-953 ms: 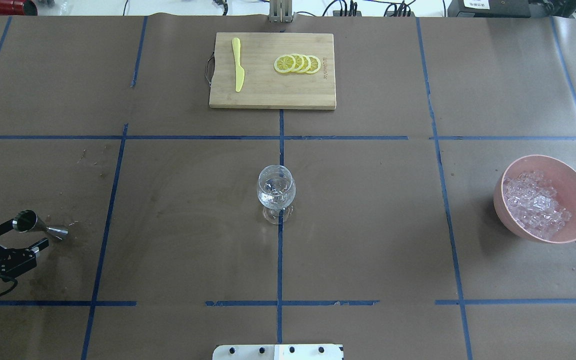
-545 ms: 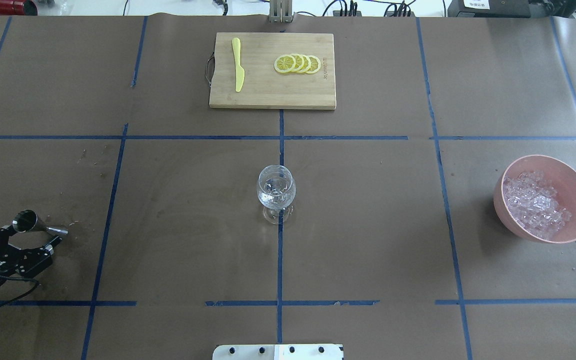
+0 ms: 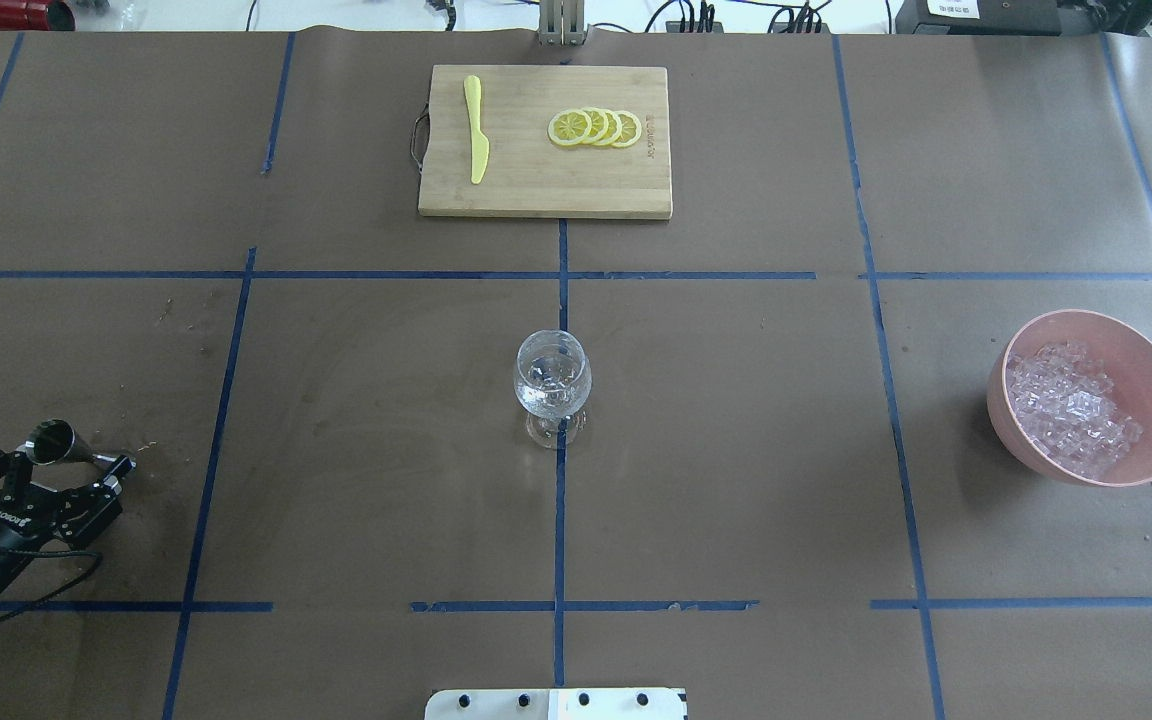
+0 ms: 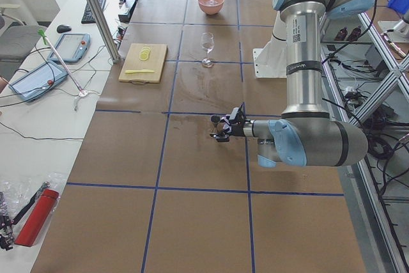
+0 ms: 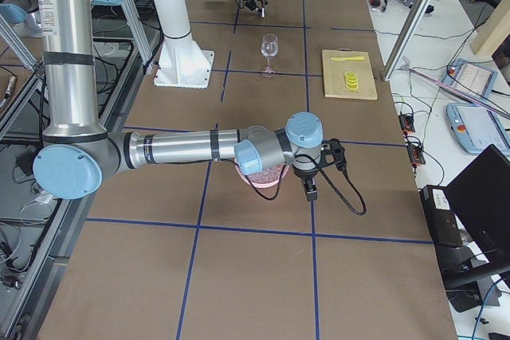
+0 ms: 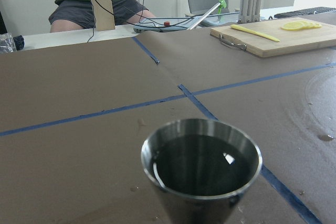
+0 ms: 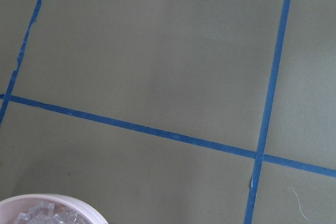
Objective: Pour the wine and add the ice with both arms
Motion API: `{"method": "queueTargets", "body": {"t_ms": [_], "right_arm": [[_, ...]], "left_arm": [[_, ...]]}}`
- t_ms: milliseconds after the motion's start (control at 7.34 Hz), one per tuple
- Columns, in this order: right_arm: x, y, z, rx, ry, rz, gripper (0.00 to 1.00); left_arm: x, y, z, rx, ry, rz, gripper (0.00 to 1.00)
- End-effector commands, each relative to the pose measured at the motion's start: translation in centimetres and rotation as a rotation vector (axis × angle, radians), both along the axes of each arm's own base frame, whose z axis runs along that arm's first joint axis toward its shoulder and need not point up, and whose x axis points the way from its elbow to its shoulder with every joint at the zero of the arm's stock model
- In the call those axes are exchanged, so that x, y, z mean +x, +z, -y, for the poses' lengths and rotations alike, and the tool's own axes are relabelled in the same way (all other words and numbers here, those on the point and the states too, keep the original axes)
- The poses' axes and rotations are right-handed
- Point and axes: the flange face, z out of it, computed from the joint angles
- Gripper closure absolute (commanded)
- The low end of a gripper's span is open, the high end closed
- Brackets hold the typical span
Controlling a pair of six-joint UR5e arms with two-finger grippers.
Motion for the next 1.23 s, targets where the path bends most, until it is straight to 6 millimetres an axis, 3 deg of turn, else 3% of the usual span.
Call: {"method": "queueTargets", "body": {"t_ms": [0,953,1089], "right_arm": [[0.00,-0.10,0.00,0.002,0.000,0.000,0.00],[-0.08,0.07,0.00,-0.004,0.000,0.000,0.00],[-0.08,0.23,0.00,-0.007,0.000,0.000,0.00]], "left_arm": [[-0.19,-0.12,0.11,0.005,-0.027,-0.006,0.26],[0.08,-0.18,-0.18,0.006,-0.008,-0.005,0.65],[0.07,-0.26,-0.18,0.006,-0.008,-0.008,0.79]]}}
